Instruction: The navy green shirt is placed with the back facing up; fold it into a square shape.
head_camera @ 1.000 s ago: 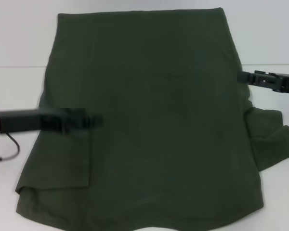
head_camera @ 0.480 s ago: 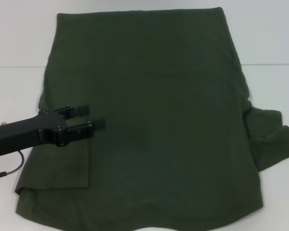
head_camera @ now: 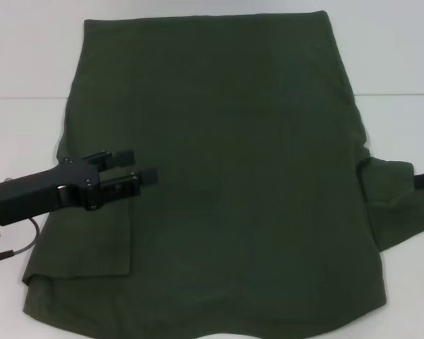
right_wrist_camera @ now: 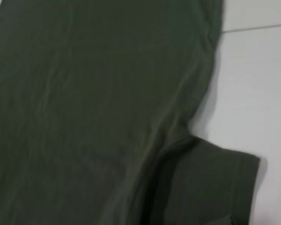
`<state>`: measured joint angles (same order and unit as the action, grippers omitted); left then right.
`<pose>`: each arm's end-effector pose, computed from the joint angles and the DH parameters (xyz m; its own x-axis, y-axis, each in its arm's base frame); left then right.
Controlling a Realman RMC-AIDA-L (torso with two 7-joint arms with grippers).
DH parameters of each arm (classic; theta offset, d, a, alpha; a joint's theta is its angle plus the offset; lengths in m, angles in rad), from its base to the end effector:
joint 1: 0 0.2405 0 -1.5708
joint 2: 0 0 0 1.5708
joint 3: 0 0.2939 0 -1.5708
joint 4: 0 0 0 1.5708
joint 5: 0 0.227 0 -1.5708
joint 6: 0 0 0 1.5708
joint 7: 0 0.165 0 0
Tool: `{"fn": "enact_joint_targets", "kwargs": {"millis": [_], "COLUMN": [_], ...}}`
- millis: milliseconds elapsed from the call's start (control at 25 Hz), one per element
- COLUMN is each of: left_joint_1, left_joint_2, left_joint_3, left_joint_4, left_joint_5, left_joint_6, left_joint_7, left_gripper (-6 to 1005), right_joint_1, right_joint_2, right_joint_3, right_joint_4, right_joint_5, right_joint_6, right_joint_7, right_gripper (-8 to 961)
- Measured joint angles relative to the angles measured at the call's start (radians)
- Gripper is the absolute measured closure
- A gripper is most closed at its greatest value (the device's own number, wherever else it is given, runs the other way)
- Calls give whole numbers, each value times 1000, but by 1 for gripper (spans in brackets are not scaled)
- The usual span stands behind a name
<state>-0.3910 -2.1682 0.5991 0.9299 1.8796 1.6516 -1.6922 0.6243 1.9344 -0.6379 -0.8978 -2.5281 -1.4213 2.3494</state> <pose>-0.2880 0.3449 0.0043 0.5698 0.4457 0.6904 0.6660 -0.7426 -0.0703 0.3474 0.4267 0.0761 0.3993 -0.8543 -0.3329 -0.8876 -0.2691 -0.3738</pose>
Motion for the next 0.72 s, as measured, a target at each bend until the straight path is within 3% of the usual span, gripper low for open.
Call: {"fn": "enact_joint_targets", "kwargs": {"millis": [200, 720], "left_joint_1": [0, 5], "left_joint_2": [-1, 1], "left_joint_3": [0, -2], "left_joint_4": [-18, -25], "left_joint_5": [-1, -16], "left_joint_6": [1, 4], "left_joint_7": [-4, -6], "left_gripper": [201, 201], "right_joint_1": [-1, 10], "right_joint_2": [8, 30], "right_joint_3": [-34, -112], "right_joint_4": [1, 91], "right_joint_5": [-1, -5], "right_joint_6": [28, 185], "right_joint_7": [-87, -96], "right_gripper": [51, 53]}}
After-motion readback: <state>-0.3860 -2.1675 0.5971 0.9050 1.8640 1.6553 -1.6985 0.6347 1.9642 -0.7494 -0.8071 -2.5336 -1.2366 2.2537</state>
